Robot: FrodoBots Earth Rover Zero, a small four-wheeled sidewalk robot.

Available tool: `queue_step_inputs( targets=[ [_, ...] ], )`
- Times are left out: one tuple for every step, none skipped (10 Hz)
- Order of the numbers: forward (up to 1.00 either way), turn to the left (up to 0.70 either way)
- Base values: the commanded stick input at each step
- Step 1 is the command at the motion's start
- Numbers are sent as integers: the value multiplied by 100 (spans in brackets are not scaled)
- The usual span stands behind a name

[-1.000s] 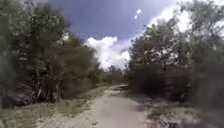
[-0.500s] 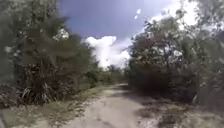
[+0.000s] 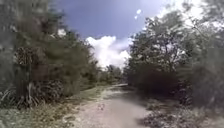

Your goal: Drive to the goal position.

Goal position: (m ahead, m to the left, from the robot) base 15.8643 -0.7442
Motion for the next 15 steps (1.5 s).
queue_step_inputs(
  targets=[
    [70,0],
    [70,0],
    [70,0],
    [70,0],
    [70,0],
    [70,0],
    [70,0],
    [70,0],
    [70,0],
    [70,0],
    [70,0],
    [70,0],
    [70,0],
    [70,0],
    [70,0]
  ],
)
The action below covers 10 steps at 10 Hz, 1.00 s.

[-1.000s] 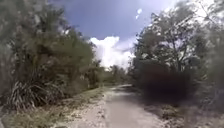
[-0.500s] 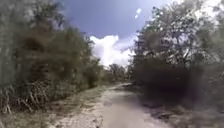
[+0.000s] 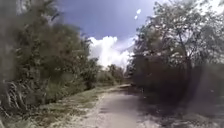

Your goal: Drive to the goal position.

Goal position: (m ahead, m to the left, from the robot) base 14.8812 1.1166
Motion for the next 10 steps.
queue_step_inputs(
  targets=[
    [70,0],
    [70,0],
    [70,0],
    [70,0],
    [70,0],
    [70,0],
    [70,0],
    [70,0],
    [70,0],
    [70,0]
  ],
)
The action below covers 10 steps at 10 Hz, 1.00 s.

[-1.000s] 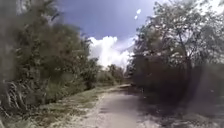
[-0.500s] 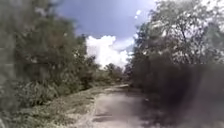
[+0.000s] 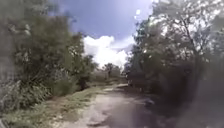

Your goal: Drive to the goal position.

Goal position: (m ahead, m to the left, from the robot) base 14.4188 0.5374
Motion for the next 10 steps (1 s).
queue_step_inputs(
  targets=[
    [70,0],
    [70,0],
    [70,0],
    [70,0],
    [70,0],
    [70,0],
    [70,0],
    [70,0],
    [70,0],
    [70,3]
  ],
)
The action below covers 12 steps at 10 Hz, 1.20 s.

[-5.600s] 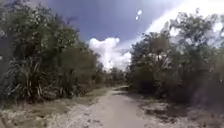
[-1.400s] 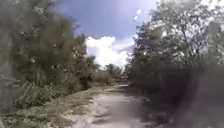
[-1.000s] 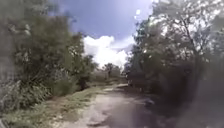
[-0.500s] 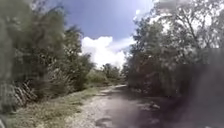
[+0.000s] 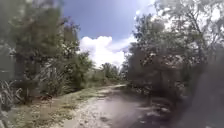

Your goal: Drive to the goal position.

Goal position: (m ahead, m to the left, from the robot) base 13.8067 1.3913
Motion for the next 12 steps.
queue_step_inputs(
  targets=[
    [70,30],
    [70,13],
    [70,0],
    [70,0],
    [70,0],
    [70,0],
    [70,0],
    [70,0],
    [70,0],
    [70,0],
    [70,0],
    [70,0]
  ],
)
